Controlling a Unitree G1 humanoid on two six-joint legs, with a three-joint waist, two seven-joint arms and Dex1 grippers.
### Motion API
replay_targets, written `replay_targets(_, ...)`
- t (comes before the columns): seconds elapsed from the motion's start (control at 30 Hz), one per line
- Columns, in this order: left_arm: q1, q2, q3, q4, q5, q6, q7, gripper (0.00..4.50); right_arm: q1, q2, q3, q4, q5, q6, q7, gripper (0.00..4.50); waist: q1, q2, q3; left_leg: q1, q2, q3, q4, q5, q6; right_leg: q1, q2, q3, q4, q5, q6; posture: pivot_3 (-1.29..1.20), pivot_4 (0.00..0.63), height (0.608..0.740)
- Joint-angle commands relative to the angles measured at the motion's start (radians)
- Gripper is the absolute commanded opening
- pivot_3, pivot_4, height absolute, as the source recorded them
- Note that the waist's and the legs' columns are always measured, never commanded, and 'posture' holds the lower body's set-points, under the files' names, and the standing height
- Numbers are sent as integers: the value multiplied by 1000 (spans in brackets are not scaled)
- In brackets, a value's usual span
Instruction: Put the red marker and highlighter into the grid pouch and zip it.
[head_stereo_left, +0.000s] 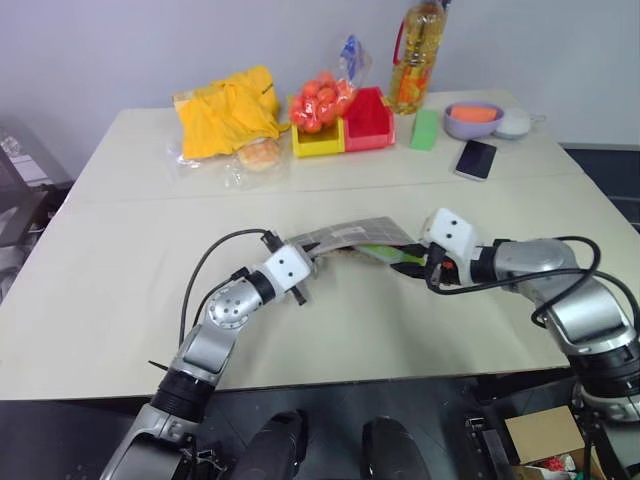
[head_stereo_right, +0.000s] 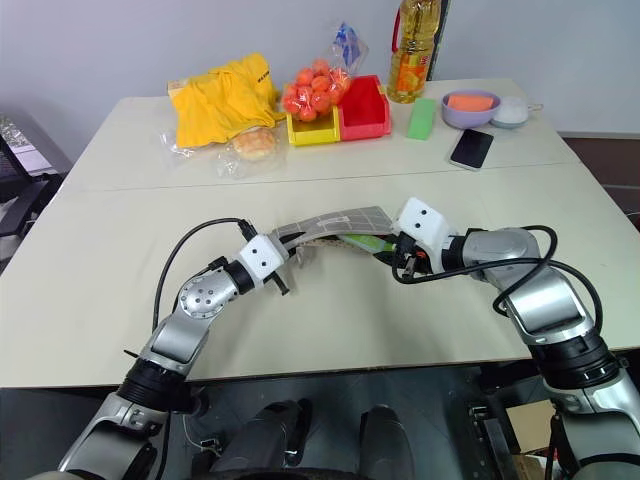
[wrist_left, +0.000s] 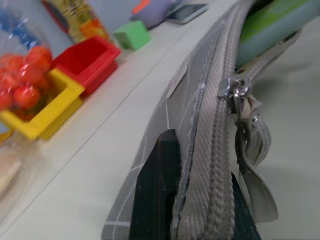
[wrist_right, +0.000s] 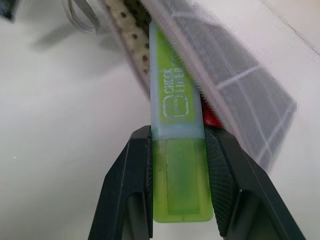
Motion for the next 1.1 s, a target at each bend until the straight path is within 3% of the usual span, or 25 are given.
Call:
replay_targets(0.03,0,14,-36,-46,26,-68,-20,0,-58,14,45,-65,-27,31,0,879,1,0,0,0,0,0,0,0,0,0,0,0,0,0,0,0,150,740)
replay_targets(0.17,2,15,-34,-46,18,-70,-22,0,-82,29,81,-89,-45,43,7,879,2,0,0,0,0,0,0,0,0,0,0,0,-1,0,0,0,150,740)
replay_targets(0.4,11,-7,16,-52,-38,21,-13,0,-70,18,0,-142,-19,21,12,4341,1,0,0,0,0,0,0,0,1,0,0,0,-1,0,0,0,150,740)
replay_targets(0.6,-47,-109,107,-46,-186,276,11,0,-64,59,-303,-216,277,106,40,4341,2,0,0,-1,0,-1,0,-1,1,1,0,-1,-1,0,0,0,150,740)
replay_targets(0.7,-95,-162,155,-49,-261,390,26,0,-49,60,-356,-247,371,170,28,4341,2,-1,0,-1,0,-2,1,0,1,2,0,-2,-1,0,0,0,150,740)
replay_targets(0.83,-172,-210,190,-37,-324,531,48,0,27,92,-330,-332,446,226,-23,4341,1,-1,0,-1,0,-2,1,-1,1,2,0,-2,-1,0,0,0,150,740)
replay_targets(0.97,-217,-244,213,-43,-382,654,64,0,33,212,-178,-257,314,221,-212,4341,-7,-1,0,0,0,-1,1,-1,1,1,0,-1,-1,0,0,0,150,740)
replay_targets(1.1,-229,-257,218,-69,-417,722,73,0,-4,320,-106,-135,211,178,-336,4341,-5,-1,0,0,0,-1,1,0,0,1,0,-1,-1,0,0,0,150,740)
